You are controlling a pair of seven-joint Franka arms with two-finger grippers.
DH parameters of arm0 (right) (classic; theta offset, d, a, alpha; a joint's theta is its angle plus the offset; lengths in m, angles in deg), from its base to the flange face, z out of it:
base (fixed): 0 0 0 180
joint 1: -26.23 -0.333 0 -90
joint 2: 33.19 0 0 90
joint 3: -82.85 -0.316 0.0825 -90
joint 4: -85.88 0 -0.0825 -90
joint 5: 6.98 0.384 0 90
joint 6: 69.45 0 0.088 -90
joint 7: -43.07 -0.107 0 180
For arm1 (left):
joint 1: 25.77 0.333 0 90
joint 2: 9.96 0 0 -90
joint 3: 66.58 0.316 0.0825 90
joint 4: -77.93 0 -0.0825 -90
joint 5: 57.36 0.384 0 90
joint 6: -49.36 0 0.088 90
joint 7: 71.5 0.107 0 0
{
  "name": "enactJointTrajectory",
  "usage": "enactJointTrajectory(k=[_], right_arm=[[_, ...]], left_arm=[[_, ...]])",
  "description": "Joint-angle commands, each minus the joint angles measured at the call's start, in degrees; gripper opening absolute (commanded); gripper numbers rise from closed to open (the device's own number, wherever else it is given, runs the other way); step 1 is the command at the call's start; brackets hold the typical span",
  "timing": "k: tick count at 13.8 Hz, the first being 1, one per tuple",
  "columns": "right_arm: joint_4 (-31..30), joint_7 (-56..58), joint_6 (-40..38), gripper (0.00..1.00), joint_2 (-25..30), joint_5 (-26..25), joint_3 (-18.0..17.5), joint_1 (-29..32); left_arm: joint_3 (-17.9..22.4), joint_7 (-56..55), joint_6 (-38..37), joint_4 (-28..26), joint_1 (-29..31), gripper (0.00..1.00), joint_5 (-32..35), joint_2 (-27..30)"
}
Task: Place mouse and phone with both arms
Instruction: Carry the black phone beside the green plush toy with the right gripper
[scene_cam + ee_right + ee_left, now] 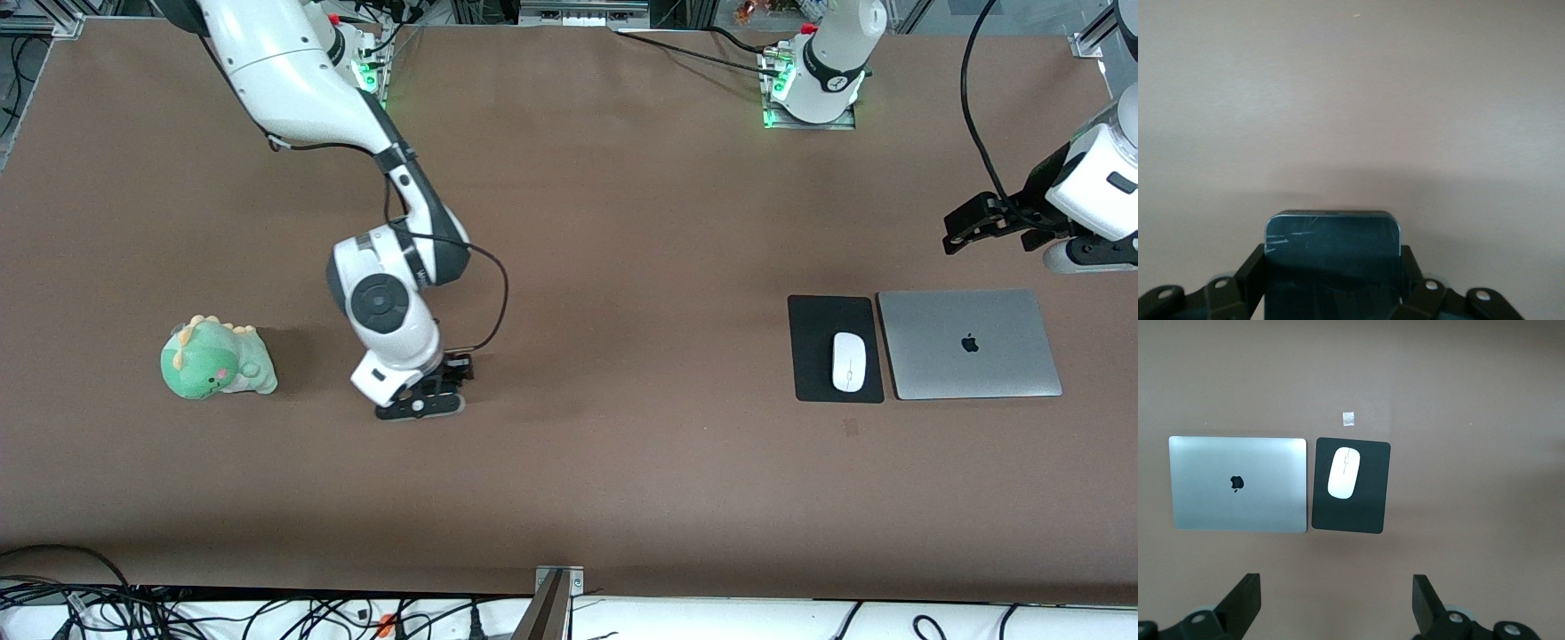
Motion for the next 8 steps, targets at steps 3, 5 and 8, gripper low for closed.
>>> enactJointTrajectory(k=[3, 5, 8], right_arm=[[-14.3, 8.3, 4.3, 0.08, 10.4, 3.0, -0.7, 6.1], [-21.2, 10.6, 9.7, 0.08, 13.8, 3.0, -0.7, 8.2], [-30.5, 14.2, 17.6, 0.08, 17.1, 3.0, -0.5, 11.3]], left_arm=[[-0.1, -0.2, -0.9, 1.7, 0.3, 1.00, -1.1, -0.8], [-0.2, -0.2, -0.7, 1.7, 0.3, 1.00, -1.1, -1.0], [-0.2, -0.2, -0.7, 1.7, 0.3, 1.00, -0.7, -1.0]])
